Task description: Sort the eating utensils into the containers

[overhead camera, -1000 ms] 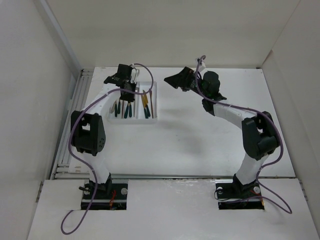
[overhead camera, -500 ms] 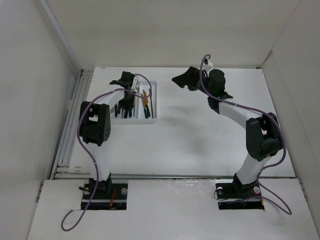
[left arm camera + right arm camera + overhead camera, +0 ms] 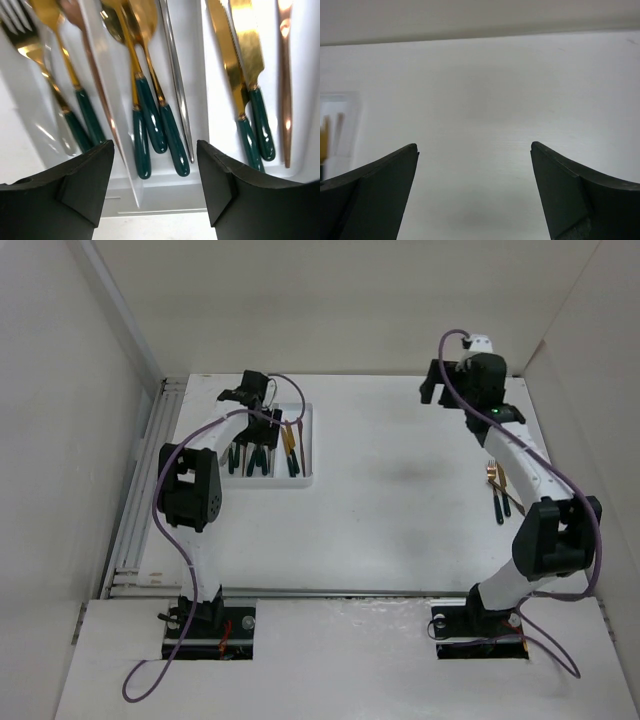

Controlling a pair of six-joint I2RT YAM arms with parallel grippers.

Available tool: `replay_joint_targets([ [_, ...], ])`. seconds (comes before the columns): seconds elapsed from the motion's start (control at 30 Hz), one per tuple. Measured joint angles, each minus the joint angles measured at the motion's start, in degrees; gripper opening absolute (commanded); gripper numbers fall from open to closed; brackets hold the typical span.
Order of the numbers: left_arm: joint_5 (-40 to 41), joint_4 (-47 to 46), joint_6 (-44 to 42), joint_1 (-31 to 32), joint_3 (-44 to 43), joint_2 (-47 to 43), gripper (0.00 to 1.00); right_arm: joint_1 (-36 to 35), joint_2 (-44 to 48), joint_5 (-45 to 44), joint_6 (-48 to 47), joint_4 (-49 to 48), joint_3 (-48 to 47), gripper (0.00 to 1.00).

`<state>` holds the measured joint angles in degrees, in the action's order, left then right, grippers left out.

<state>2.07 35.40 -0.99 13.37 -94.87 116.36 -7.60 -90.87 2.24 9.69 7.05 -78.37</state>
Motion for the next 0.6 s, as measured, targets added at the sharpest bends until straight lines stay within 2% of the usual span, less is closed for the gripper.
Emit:
replay_joint_targets([
  [0.17, 0.94, 1.75, -0.02, -0.15, -7.41, -0.02, 0.66, 12.70, -1.64, -4.46, -6.86, 12.87, -2.10, 0.92],
  [0.3, 0.94, 2.64, -0.15, -0.26, -13.33, -0.11, 0.66, 18.36, -6.16, -8.61, -10.64, 22.34, -1.95, 0.49],
  [0.43, 0.11, 3.15, -0.28, -0.66, -16.11, -1.09, 0.66, 19.39, -7.96, -12.31, -12.26, 27.08, 0.92, 0.47],
  [0.6, -1.70, 3.87, -0.66, -2.62, -16.31, -2.78, 0.66, 19.65, -8.17, -14.67, -12.59, 29.11, 4.39, 0.64],
])
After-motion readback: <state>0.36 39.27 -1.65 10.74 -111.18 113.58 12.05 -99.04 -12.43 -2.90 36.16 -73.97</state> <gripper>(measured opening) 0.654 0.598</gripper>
